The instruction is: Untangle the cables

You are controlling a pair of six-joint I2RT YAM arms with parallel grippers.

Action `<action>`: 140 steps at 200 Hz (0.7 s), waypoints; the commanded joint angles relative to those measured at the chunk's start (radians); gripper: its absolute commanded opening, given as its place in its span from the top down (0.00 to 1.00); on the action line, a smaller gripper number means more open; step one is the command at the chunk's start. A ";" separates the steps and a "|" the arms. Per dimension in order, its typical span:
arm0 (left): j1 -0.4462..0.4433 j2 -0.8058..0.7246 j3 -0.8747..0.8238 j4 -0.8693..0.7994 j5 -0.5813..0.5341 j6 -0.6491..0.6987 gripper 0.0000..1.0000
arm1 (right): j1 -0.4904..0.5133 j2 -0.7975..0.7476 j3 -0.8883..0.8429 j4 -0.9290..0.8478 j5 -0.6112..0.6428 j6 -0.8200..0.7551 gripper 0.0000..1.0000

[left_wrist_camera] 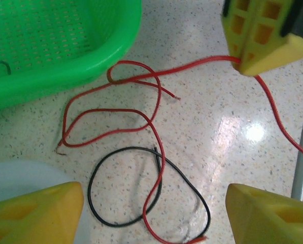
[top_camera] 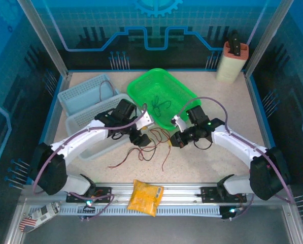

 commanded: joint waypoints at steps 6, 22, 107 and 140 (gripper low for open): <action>-0.006 0.010 0.016 0.121 -0.007 0.118 0.33 | -0.018 -0.034 0.021 -0.038 -0.072 -0.051 1.00; -0.013 0.009 -0.001 0.178 0.018 0.193 0.36 | -0.023 -0.043 0.021 -0.030 -0.082 -0.044 1.00; -0.029 0.056 -0.111 0.469 0.136 0.345 0.49 | -0.049 -0.091 -0.007 0.010 -0.150 -0.006 1.00; -0.029 0.086 -0.110 0.515 0.169 0.289 0.46 | -0.056 -0.095 -0.009 0.019 -0.172 -0.001 1.00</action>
